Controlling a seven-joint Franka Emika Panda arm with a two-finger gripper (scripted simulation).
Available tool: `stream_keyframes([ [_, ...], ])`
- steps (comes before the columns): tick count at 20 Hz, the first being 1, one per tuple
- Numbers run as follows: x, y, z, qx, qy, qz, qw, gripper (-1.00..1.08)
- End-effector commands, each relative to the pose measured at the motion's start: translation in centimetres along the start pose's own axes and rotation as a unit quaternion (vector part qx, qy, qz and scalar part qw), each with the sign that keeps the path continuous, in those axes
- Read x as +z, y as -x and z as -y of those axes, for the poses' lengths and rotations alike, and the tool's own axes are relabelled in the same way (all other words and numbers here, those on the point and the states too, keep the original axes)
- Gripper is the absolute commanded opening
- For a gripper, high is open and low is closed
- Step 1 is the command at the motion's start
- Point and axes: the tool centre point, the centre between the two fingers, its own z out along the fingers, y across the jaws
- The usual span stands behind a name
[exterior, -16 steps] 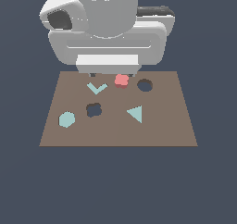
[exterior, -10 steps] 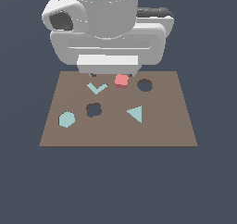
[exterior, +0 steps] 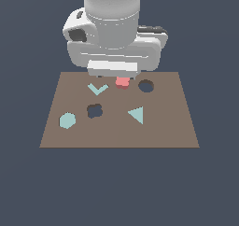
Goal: Insert a designated object into the corresponding slot on a board.
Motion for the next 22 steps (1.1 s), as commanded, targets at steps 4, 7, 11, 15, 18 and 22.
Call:
stream_keyframes([
  [4, 3.8, 3.0, 0.5, 0.029, 0.003, 0.004, 0.9996, 1.0],
  [7, 5.7, 4.4, 0.8, 0.044, 0.004, 0.006, 0.999, 1.0],
  [11, 7.6, 5.7, 1.1, 0.059, 0.005, 0.008, 0.9982, 1.0],
  [15, 8.8, 6.5, 1.4, 0.068, 0.006, 0.009, 0.9976, 1.0],
  [18, 9.1, 6.8, 1.5, 0.071, 0.006, 0.009, 0.9974, 1.0],
  [22, 9.2, 6.7, 1.5, 0.069, 0.006, 0.01, 0.9975, 1.0],
])
